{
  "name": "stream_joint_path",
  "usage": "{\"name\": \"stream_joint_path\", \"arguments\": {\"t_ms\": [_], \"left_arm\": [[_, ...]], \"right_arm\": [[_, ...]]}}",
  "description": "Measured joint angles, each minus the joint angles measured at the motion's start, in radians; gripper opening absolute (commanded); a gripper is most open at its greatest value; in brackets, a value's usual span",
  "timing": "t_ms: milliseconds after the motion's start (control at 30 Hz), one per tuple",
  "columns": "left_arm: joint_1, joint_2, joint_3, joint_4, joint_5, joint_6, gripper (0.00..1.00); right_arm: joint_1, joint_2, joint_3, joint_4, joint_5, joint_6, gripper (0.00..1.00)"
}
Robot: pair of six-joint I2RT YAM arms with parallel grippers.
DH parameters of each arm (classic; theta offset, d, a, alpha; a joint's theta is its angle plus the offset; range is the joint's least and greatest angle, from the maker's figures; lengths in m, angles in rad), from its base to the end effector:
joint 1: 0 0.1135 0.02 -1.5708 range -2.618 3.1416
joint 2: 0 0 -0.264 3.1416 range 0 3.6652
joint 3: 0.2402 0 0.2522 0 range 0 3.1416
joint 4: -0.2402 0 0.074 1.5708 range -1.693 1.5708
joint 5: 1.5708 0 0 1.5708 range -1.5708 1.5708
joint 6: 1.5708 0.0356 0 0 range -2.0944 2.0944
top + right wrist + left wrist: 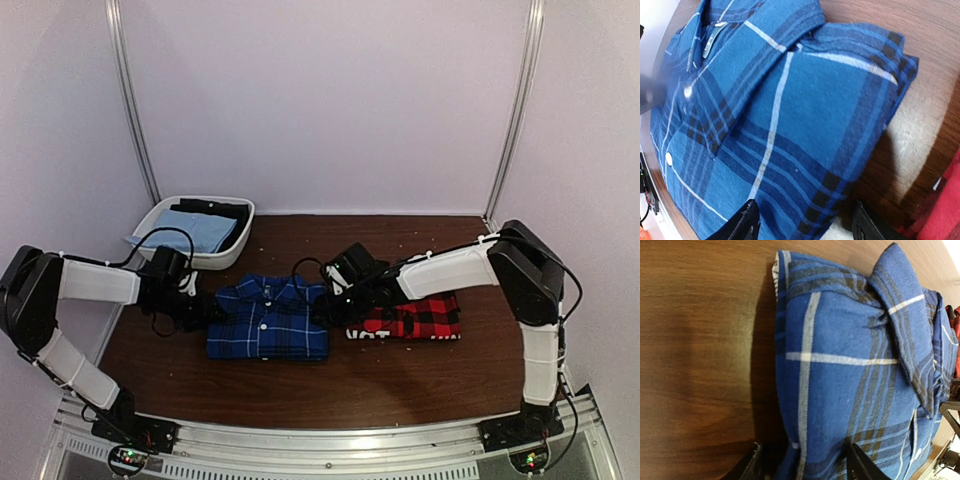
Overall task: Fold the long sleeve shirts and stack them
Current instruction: Pick up the square-folded shirt from the center of the board, then place the square-folded shirt on the square-folded shirt.
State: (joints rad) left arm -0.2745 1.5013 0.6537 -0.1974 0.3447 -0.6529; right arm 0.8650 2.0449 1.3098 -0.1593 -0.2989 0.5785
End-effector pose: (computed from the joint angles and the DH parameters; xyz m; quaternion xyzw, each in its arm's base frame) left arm 0.2496 -0.0828 0.1399 -0.1351 0.9427 -0.2626 0.1549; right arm 0.2710 0.3341 0.1444 -0.1821 0.9162 0.3222 0.1535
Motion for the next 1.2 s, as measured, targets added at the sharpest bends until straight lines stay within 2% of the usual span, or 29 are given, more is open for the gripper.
{"name": "stream_joint_path", "arguments": {"t_ms": [100, 200, 300, 367, 533, 933, 1200], "left_arm": [[0.0, 0.008, -0.009, 0.026, 0.014, -0.001, 0.43], [-0.003, 0.013, -0.012, 0.034, 0.026, -0.007, 0.28], [-0.014, 0.017, -0.013, 0.029, 0.038, -0.024, 0.09], [-0.023, 0.017, -0.012, 0.027, 0.045, -0.03, 0.0], [-0.035, 0.014, 0.016, -0.013, 0.055, -0.037, 0.0], [-0.087, -0.055, 0.181, -0.121, 0.069, -0.038, 0.0], [-0.168, -0.044, 0.325, -0.151, 0.077, -0.067, 0.0]], "right_arm": [[0.001, 0.016, 0.012, 0.019, -0.01, 0.005, 0.59], [0.002, 0.025, 0.015, 0.036, -0.019, 0.013, 0.51], [0.003, 0.04, 0.034, 0.037, -0.021, 0.02, 0.3], [0.003, 0.056, 0.055, 0.032, -0.02, 0.021, 0.17], [0.003, 0.069, 0.105, -0.005, -0.01, 0.013, 0.0], [0.003, 0.05, 0.213, -0.132, 0.06, -0.042, 0.0], [-0.015, -0.083, 0.224, -0.233, 0.132, -0.095, 0.0]]}}
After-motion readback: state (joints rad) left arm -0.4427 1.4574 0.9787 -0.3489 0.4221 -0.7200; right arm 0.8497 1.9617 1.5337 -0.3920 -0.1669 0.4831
